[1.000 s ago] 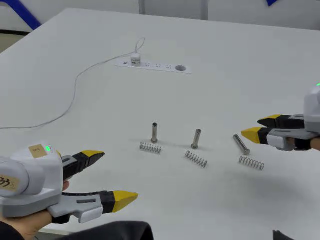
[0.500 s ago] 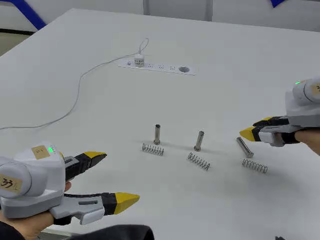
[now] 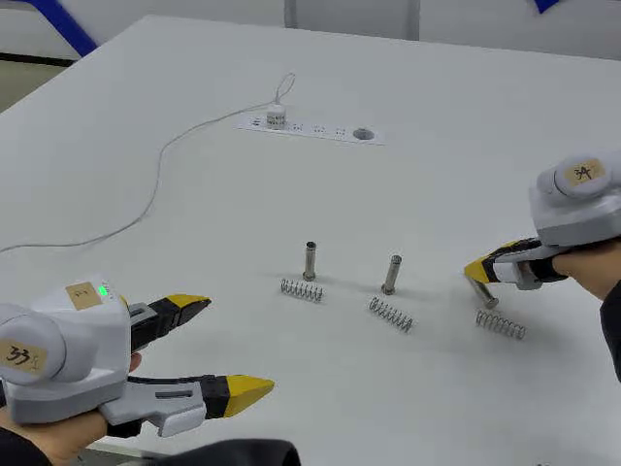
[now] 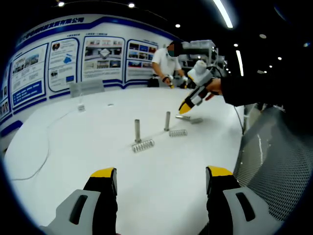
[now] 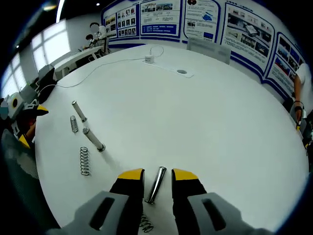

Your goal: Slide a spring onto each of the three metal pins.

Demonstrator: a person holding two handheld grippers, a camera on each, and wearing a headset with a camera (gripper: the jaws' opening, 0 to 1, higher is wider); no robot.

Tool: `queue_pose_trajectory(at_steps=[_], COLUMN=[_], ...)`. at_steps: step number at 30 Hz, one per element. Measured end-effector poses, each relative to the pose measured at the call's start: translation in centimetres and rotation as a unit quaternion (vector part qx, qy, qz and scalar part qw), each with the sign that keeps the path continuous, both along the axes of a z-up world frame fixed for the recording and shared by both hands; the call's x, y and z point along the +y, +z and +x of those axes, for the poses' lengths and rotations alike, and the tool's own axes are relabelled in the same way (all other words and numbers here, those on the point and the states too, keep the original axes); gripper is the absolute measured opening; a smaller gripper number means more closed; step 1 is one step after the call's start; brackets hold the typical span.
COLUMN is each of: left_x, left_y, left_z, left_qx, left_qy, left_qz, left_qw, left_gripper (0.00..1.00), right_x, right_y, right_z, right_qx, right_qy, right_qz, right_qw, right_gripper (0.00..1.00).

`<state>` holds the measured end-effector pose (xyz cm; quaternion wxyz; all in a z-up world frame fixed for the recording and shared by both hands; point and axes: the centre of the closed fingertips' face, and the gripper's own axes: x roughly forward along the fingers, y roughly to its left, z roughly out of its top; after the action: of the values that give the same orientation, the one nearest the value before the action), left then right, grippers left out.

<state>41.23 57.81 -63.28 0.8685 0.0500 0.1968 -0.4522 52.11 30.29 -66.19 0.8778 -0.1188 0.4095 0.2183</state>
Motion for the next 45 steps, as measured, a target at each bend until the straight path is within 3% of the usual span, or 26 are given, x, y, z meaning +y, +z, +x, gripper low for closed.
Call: queue_pose_trajectory(at_steps=[23, 45], left_x=[-0.2, -0.2], left_y=[-0.1, -0.3], left_z=[0.0, -0.1], left_qx=[0.002, 0.005], left_qy=[-0.004, -0.004], left_qz=[-0.008, -0.002], left_qw=[1.0, 1.0], left_gripper=[0.75, 0.74], right_x=[-0.6, -1.0], right_y=[-2.4, -2.6], right_z=[0.6, 1.1], right_qx=[0.054, 0.078], right_qy=[-0.047, -0.057], right_qz=[-0.006, -0.019], right_qw=[0.9974, 0.9952], right_gripper=[0.15, 0.11])
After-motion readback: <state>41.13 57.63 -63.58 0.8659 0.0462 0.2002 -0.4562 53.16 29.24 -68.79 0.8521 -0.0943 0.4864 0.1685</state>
